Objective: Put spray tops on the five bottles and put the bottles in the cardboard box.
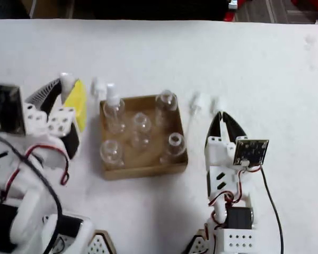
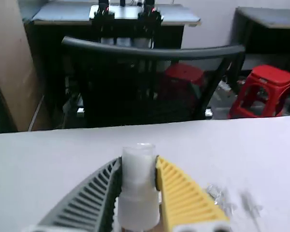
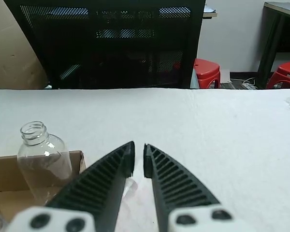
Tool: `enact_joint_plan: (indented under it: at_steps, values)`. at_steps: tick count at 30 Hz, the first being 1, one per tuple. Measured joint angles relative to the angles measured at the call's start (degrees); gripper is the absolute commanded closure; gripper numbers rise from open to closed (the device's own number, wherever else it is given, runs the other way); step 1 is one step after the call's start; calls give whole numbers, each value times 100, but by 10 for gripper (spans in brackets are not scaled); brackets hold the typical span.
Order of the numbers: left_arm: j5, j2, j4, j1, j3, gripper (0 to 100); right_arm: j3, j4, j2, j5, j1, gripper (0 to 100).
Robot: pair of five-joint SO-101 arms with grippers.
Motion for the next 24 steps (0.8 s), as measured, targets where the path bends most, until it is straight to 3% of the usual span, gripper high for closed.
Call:
enact_joint_plan:
  at_steps: [5,18,24]
  values:
    - [0,387,-360,536,9,980,0,0,0,0,0,980]
    - [-229,1275,-949,668,404,980,0,0,0,0,0,980]
    - [-229,-35,-1301,905,1486,980,0,0,0,0,0,980]
